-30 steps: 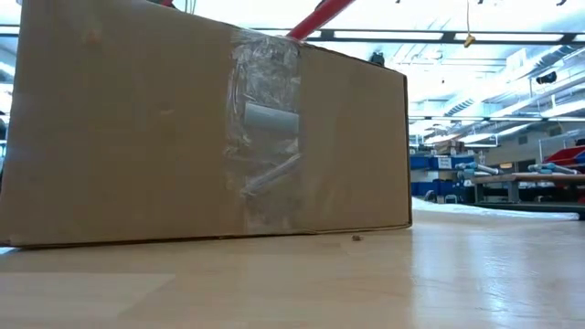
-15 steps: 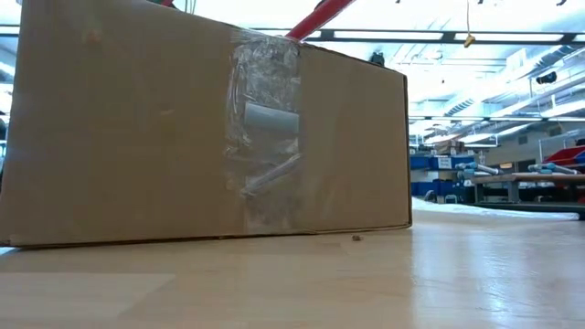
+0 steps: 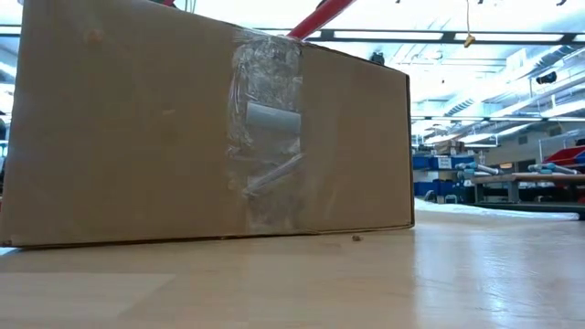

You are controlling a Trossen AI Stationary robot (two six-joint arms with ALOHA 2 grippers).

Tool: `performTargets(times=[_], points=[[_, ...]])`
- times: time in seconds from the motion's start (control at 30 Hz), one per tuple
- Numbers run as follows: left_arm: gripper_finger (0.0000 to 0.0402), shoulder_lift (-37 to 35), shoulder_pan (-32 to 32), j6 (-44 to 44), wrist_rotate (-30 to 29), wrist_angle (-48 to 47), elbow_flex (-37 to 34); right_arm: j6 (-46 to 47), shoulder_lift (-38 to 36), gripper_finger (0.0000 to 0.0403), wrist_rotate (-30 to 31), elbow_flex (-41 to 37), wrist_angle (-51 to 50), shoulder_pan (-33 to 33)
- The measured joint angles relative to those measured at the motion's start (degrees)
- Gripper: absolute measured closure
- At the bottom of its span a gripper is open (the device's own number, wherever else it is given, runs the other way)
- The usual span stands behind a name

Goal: Unpack boxes
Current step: Open the cardboard box using the cutter

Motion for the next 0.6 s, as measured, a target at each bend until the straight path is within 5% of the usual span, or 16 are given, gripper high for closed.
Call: performTargets(times=[0.27,0.6], points=[[0.0229,0.0,0.0,0.0,-0.02,-0.04,0.02,2.87,-0.01,0.02,9.05,-9.22,18.55,-0.17],[0.0229,-0.02,-0.02,0.0,-0.06,-0.07,0.04,-2.64,0.39,0.0243,13.16,-10.86,24.2,-2.59]])
